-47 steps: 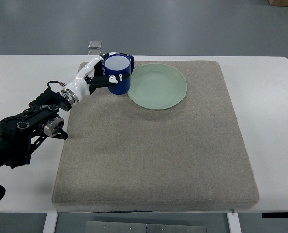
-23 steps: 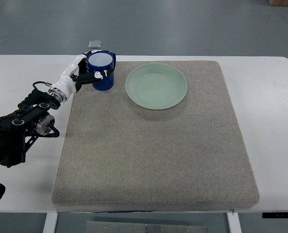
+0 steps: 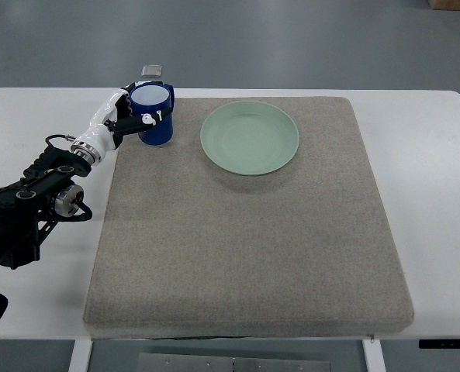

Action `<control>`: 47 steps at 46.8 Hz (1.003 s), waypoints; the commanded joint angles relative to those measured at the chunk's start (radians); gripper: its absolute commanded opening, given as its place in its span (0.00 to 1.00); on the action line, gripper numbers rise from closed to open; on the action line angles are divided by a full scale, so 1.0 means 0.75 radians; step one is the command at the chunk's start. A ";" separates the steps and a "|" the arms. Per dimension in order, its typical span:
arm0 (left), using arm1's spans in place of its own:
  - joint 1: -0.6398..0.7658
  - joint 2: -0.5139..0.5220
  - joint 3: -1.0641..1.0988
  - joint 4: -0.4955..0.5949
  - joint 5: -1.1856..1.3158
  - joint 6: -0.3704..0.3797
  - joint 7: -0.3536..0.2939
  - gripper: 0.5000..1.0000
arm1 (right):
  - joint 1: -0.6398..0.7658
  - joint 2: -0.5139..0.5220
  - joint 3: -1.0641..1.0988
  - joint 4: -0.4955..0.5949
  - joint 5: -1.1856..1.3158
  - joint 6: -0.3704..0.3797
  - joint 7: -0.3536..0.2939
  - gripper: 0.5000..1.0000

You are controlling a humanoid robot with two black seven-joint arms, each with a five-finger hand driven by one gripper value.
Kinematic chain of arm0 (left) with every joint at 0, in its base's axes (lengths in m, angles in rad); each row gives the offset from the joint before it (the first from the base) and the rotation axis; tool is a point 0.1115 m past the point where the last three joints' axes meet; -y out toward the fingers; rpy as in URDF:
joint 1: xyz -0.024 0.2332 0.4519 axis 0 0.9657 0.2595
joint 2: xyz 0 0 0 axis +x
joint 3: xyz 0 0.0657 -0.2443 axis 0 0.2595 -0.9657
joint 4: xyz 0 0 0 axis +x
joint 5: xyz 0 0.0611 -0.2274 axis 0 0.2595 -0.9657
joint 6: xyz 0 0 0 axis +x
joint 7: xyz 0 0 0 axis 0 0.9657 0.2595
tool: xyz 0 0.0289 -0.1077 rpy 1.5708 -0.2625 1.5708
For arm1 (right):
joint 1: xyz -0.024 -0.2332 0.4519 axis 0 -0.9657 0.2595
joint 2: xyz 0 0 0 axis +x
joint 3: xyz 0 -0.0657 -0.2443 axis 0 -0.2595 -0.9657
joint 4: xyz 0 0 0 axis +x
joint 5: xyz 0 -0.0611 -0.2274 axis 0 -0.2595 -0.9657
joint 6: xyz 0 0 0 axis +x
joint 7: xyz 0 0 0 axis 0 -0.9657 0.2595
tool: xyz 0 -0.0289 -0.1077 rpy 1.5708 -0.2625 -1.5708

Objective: Place cup left of plate with left hand
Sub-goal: 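Lift the mug with the left hand and carry it past the plate, then lower the mug onto the mat beside the plate with the left hand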

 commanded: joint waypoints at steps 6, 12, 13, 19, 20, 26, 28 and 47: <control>0.002 -0.002 0.002 0.016 0.002 0.036 -0.005 0.00 | 0.000 0.000 0.000 0.000 0.000 0.000 0.000 0.87; 0.009 -0.002 0.004 0.020 0.004 0.038 -0.034 0.00 | 0.000 0.000 0.000 0.000 0.000 0.000 0.000 0.87; 0.009 -0.002 0.004 0.024 0.006 0.038 -0.040 0.00 | 0.000 0.000 0.000 0.000 0.000 0.000 0.000 0.87; 0.009 -0.004 0.025 0.057 0.006 0.038 -0.067 0.00 | 0.000 0.000 0.000 0.000 0.000 0.000 0.000 0.87; 0.009 -0.004 0.031 0.057 0.006 0.038 -0.071 0.00 | 0.000 0.000 0.000 0.000 0.000 0.000 0.000 0.87; 0.021 -0.004 0.041 0.063 0.009 0.036 -0.116 0.00 | 0.000 0.000 0.000 0.000 0.000 0.000 0.000 0.87; 0.031 -0.004 0.041 0.069 0.009 0.036 -0.126 0.00 | 0.000 0.000 0.000 0.000 0.000 0.000 0.000 0.87; 0.039 -0.031 0.039 0.129 0.009 0.034 -0.141 0.00 | 0.000 0.000 0.000 0.000 0.000 0.000 0.000 0.87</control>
